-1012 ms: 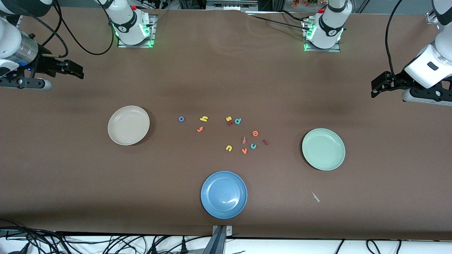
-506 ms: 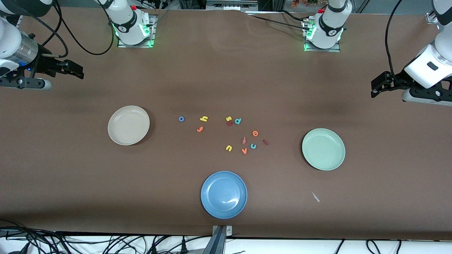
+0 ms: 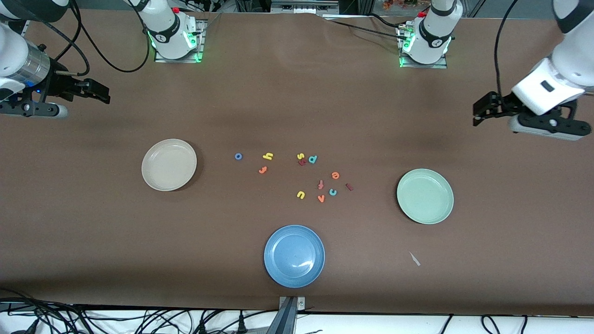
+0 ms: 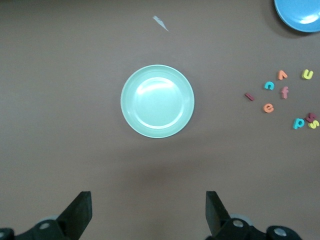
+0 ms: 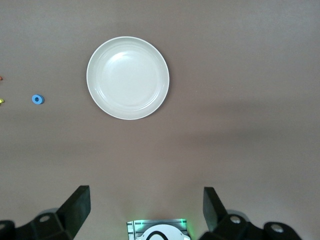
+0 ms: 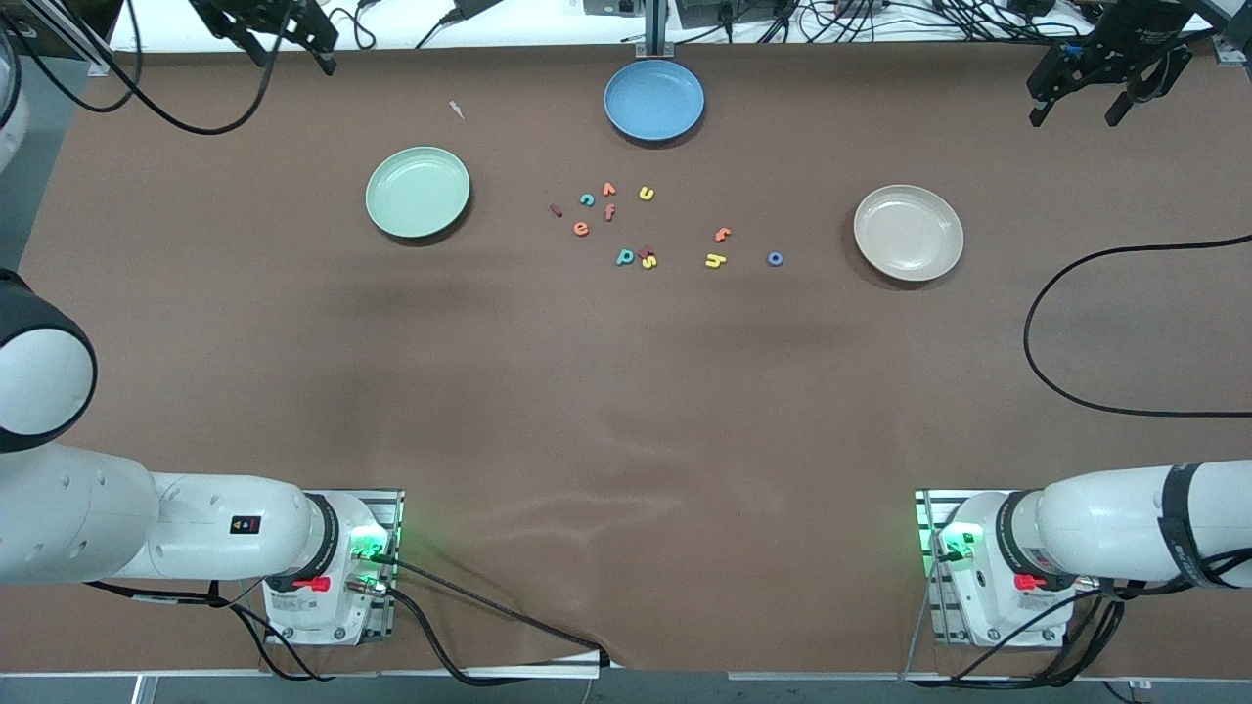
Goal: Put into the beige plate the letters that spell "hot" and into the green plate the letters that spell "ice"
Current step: 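Move the left gripper to the orange e while the right gripper reaches the ring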
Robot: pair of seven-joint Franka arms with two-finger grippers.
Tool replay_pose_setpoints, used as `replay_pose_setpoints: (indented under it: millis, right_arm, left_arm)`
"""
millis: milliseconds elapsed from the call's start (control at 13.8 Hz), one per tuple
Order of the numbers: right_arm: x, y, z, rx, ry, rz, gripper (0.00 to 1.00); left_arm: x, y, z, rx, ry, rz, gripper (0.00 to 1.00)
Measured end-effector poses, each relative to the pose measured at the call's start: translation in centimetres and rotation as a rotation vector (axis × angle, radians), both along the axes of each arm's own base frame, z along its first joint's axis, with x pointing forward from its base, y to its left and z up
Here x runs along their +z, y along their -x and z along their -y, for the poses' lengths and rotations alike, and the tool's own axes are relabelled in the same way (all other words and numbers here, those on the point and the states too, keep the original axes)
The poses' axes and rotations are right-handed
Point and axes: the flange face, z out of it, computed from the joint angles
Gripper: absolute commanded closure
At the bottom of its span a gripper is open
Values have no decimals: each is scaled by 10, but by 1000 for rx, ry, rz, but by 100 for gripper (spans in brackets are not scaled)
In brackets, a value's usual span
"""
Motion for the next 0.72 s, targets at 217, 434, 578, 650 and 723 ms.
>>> replay_pose_setpoints:
  millis: [217, 434, 578, 650, 723]
  right_arm:
    - [-2, -1, 0, 0, 0, -5, 0]
    - [-7, -2, -3, 3, -2, -15, 0]
    - [-14, -5, -12, 12, -22, -27, 0]
    - [-19, -7, -20, 19, -35, -35, 0]
    - [-25, -10, -30, 24, -42, -37, 0]
  left_arm:
    - [-44, -5, 52, -92, -5, -88, 0]
    - [-105, -14, 98, -150, -13, -177, 0]
    - [-139, -27, 129, -85, -15, -177, 0]
    - [-155, -33, 142, -27, -23, -190, 0]
    - [-171, -37, 155, 32, -33, -205, 0]
